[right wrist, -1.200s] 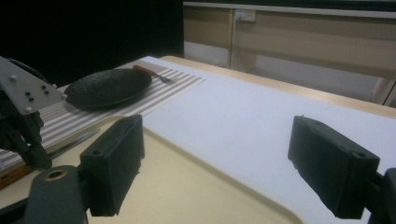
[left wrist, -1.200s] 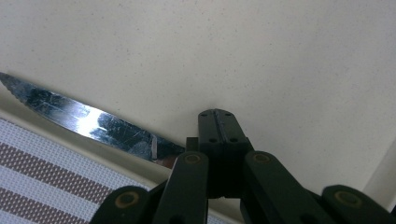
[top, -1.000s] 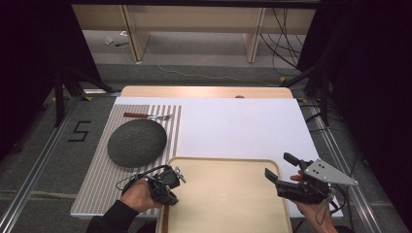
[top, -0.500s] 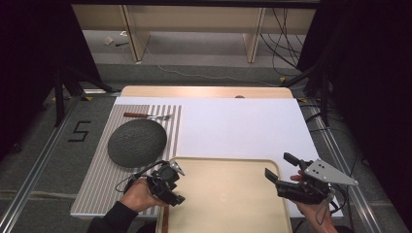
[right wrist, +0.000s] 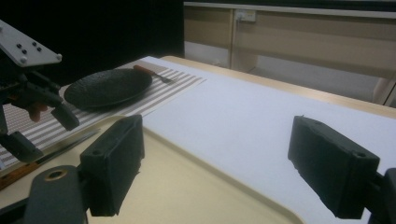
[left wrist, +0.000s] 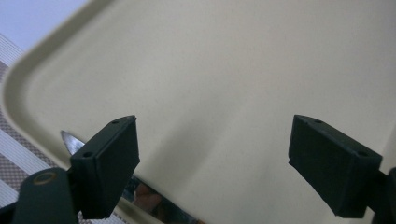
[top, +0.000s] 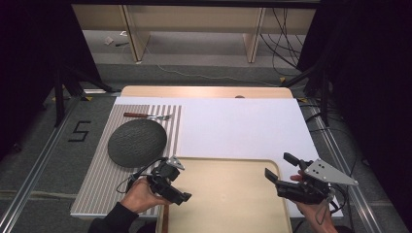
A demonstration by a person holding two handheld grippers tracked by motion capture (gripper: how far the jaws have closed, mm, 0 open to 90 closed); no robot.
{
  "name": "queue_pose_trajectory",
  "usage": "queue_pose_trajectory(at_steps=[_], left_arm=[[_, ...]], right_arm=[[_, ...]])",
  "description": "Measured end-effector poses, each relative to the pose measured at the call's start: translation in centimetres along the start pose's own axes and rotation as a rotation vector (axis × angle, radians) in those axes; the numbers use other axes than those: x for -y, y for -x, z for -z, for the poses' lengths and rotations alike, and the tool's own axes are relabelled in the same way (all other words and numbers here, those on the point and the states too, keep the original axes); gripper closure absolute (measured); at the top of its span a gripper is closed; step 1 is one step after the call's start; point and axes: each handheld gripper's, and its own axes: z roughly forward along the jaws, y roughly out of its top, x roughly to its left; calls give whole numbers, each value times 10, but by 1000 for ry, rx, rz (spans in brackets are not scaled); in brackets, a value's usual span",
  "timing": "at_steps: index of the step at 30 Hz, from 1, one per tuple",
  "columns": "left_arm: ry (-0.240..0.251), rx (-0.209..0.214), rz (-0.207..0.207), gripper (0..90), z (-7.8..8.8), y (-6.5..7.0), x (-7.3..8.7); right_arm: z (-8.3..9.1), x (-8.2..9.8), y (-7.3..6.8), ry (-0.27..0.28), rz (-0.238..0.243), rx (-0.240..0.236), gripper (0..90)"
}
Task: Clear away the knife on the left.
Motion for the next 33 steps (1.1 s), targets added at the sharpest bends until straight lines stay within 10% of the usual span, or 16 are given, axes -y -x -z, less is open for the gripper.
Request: queue_pose_trajectory(at_steps=[15, 33], left_arm=[[382, -30, 5, 111, 26, 5, 4], [665, -89, 13, 112, 50, 9, 16]], right_arm=[[0, 0, 0, -2, -1, 1, 193], [1, 0, 0, 4, -3, -2, 190]])
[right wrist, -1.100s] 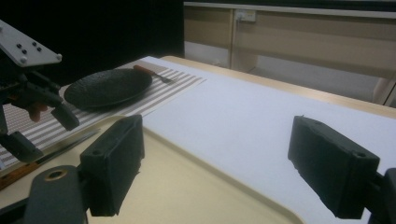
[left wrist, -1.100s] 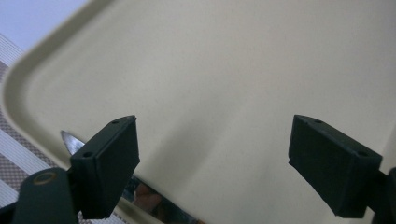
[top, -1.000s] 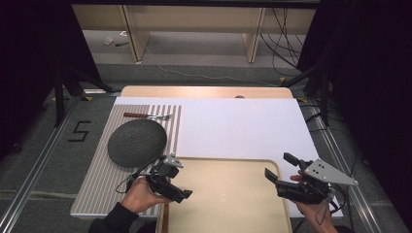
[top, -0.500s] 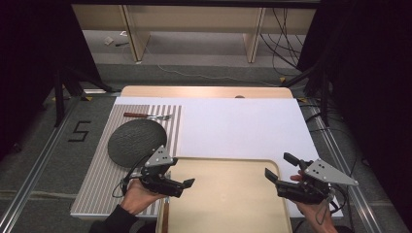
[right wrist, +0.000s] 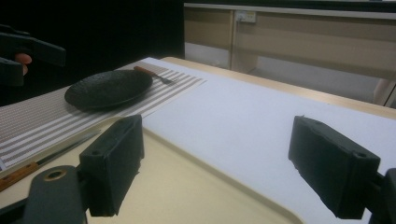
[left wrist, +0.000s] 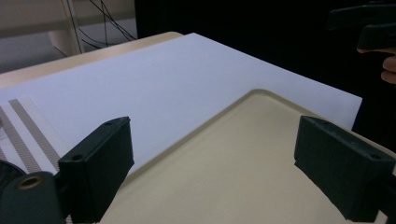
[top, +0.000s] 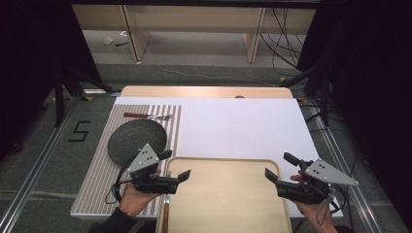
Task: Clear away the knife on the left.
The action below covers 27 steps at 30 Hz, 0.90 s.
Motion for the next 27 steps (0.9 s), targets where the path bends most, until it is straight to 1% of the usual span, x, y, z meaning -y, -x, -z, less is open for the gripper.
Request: queue_pose_trajectory(at_steps=[7, 9, 14, 18, 21, 27], left_arm=[[14, -9, -16, 112, 5, 3, 2], [18, -3, -14, 112, 6, 4, 2], [22, -6, -15, 111, 10, 6, 5], [32, -25, -31, 110, 12, 8, 7], [32, -28, -22, 109, 13, 7, 8], [28, -31, -20, 109, 14, 5, 9]], right_arm=[[0, 0, 0, 0, -1, 0, 189], [0, 0, 0, 0, -1, -1, 189], [0, 0, 0, 1, 0, -1, 188], [0, 0, -1, 0, 1, -2, 188], [0, 0, -1, 0, 1, -3, 188], [0, 0, 0, 0, 1, -2, 188]])
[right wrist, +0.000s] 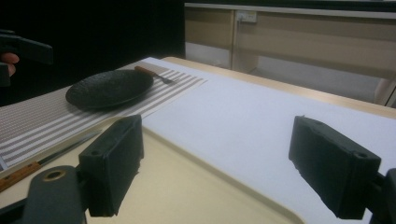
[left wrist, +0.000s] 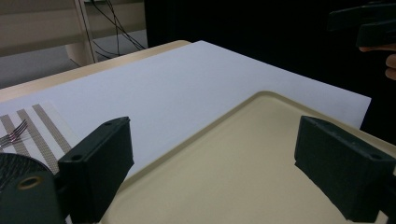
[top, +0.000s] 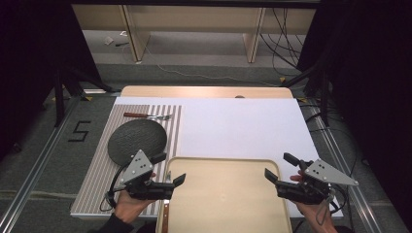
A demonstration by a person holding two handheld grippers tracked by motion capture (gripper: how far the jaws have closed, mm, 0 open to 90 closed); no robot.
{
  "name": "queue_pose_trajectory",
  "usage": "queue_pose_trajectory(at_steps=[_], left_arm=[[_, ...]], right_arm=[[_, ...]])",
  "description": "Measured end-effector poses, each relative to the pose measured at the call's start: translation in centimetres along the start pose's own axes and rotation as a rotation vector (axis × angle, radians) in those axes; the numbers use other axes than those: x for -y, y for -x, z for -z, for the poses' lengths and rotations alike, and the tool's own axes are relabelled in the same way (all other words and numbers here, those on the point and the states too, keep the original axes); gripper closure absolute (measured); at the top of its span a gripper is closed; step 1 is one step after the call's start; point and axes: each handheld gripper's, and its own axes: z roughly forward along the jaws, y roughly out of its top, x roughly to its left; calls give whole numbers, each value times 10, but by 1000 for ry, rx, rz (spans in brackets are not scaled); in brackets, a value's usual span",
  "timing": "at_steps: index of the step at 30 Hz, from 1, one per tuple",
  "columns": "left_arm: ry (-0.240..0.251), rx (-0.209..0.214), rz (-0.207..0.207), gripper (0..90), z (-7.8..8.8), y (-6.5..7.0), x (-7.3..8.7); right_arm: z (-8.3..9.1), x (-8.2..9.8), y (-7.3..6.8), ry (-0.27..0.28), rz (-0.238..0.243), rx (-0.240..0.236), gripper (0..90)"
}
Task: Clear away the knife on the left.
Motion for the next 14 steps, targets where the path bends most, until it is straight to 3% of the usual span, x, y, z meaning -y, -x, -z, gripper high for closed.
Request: queue_pose_trajectory(at_steps=[14], left_arm=[[-34, 0, -4, 109, -3, -1, 1]], right_arm=[[0, 0, 0, 1, 1, -1, 188]])
